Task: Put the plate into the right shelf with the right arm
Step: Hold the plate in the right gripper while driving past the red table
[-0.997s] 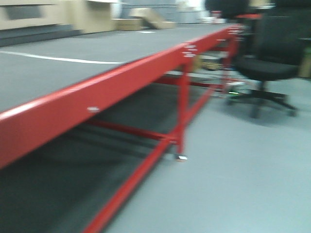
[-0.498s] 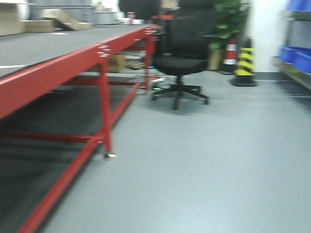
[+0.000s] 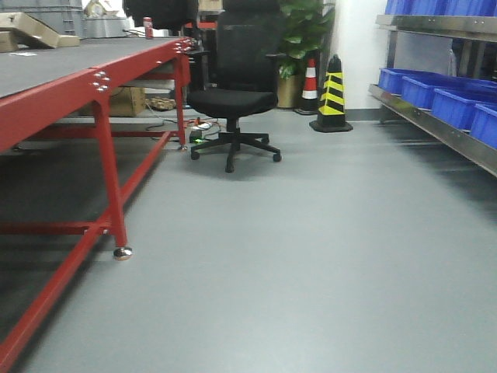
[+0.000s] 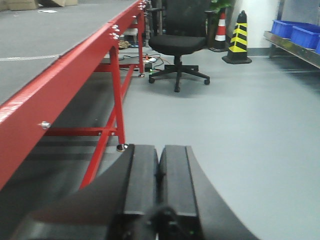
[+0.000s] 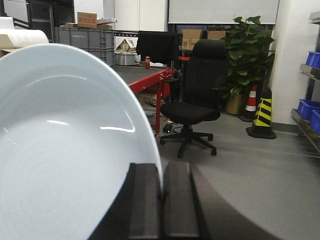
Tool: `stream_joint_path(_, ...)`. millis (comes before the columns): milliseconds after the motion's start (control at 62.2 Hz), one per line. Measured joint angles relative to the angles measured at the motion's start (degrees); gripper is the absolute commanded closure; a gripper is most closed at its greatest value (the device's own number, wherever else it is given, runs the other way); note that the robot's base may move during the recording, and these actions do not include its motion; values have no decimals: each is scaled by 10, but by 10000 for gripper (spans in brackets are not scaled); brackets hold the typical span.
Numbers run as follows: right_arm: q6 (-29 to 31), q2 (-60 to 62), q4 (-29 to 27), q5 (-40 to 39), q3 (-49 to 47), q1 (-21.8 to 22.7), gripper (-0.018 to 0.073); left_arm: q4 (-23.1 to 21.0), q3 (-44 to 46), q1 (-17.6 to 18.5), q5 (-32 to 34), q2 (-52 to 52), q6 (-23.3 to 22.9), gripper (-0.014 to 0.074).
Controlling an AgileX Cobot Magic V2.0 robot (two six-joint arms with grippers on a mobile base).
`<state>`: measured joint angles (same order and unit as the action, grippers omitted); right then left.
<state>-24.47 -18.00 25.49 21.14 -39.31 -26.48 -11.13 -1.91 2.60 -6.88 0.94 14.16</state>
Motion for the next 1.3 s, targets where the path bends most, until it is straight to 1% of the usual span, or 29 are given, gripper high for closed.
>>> stream_joint_path(1302, 0, 0, 0, -1, 0, 0, 530, 0, 0, 0, 0, 0, 0, 643)
